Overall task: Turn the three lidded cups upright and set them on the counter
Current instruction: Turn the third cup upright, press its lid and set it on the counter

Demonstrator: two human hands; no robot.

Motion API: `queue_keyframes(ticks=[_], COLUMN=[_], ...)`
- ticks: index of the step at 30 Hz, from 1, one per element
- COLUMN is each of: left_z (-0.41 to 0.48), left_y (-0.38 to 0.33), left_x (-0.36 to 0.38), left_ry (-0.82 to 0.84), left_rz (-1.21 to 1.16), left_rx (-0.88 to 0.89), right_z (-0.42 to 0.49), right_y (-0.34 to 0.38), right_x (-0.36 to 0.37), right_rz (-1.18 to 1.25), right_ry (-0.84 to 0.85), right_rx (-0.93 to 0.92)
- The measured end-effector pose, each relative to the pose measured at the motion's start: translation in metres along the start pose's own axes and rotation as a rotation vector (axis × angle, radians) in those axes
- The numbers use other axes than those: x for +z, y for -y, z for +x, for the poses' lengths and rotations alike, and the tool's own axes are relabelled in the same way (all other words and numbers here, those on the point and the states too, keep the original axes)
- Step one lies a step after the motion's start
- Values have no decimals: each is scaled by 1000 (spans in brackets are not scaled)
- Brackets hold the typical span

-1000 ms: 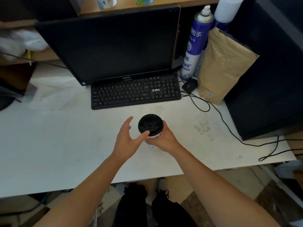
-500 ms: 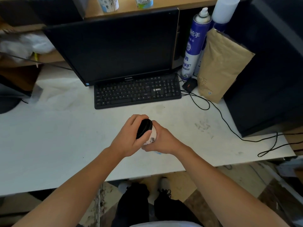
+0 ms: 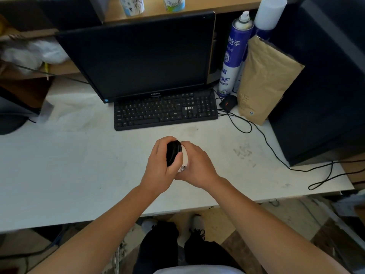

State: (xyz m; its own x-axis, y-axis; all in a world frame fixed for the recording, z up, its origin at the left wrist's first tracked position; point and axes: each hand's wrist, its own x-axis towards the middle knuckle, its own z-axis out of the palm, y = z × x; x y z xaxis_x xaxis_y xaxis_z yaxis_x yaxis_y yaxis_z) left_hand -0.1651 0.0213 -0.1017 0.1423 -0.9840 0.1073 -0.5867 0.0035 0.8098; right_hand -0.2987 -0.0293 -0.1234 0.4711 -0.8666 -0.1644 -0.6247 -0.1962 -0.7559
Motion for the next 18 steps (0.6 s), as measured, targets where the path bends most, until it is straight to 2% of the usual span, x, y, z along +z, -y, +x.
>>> queue_keyframes(ticks=[6,12,14,15,18], left_z=[6,30,37,39,40], left_y=[-15,-29,-33,-34,-36], left_x=[6,9,3,-2,-23], left_ry=[-97,-73,22,80,162], left_rz=[-77,-152,-147,-141,-158], left_rx=[-160,-495,-547,-544,-399], right_z=[4,3,5,6,8], right_y=[-2,-2,-2,-1,2], right_x=[7,11,5,-1,-24], right_rz=[-195,-308,-182,-44,402], right_ry=[-144,-210,-138,-80,143], right_rx=[-51,-19,36,78,165])
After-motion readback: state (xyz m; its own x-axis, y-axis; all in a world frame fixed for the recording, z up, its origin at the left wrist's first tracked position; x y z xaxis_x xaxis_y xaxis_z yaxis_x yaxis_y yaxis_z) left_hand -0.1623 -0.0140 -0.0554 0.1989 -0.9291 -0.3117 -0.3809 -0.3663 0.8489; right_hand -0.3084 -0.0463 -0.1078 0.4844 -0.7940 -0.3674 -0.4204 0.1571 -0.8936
